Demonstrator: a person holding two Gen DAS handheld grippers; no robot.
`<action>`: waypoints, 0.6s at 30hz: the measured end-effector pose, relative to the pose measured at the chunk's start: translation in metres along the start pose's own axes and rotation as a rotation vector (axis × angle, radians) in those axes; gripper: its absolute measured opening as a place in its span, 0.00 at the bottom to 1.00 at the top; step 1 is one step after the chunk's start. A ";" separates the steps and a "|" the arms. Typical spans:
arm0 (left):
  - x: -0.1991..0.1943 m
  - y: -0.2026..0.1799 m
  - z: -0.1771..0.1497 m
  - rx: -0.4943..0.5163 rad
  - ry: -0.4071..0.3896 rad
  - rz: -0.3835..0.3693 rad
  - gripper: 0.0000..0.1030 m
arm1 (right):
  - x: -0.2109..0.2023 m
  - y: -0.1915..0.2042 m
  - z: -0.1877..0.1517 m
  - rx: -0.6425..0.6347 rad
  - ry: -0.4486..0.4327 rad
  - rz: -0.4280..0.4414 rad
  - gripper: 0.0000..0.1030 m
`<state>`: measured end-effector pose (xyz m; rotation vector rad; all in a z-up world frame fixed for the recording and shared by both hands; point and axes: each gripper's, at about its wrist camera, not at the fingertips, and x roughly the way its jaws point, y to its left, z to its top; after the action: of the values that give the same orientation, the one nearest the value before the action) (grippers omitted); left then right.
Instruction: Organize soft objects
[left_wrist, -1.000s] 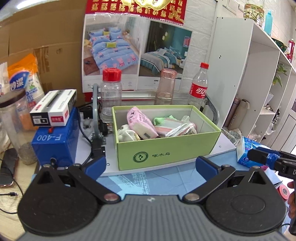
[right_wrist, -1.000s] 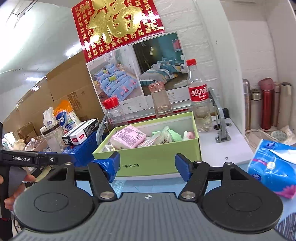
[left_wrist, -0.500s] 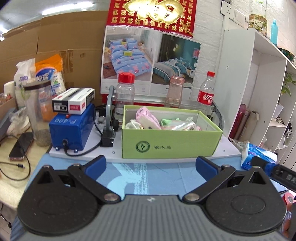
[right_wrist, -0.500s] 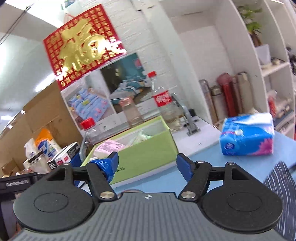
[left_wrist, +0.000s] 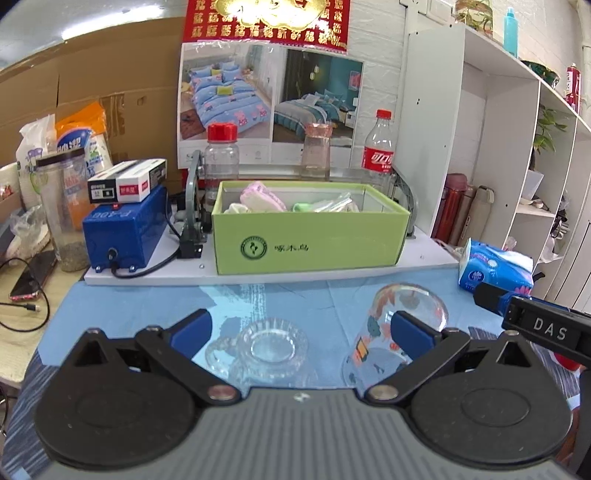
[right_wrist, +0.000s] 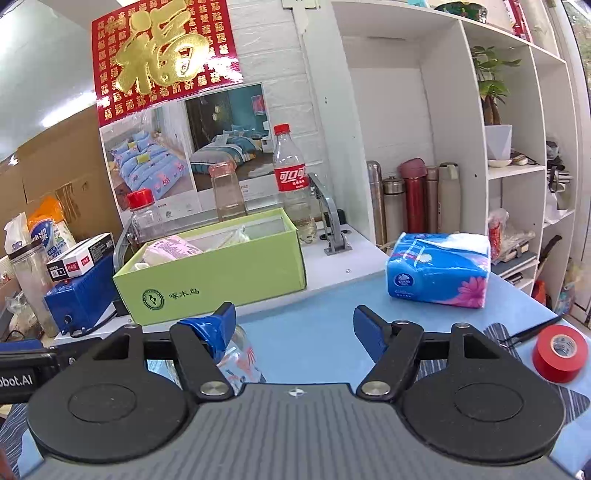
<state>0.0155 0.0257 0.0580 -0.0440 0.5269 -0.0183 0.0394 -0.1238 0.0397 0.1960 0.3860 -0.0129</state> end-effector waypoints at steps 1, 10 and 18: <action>-0.001 0.000 -0.003 0.000 0.009 0.004 1.00 | -0.002 -0.001 -0.001 0.002 0.004 -0.003 0.55; -0.009 -0.005 -0.028 0.050 0.034 0.047 1.00 | -0.020 -0.006 -0.018 0.037 0.070 0.069 0.55; -0.012 0.000 -0.035 0.029 0.051 0.014 1.00 | -0.023 -0.005 -0.027 0.032 0.094 0.040 0.56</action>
<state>-0.0124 0.0247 0.0337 -0.0119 0.5775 -0.0136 0.0073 -0.1245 0.0228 0.2364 0.4755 0.0297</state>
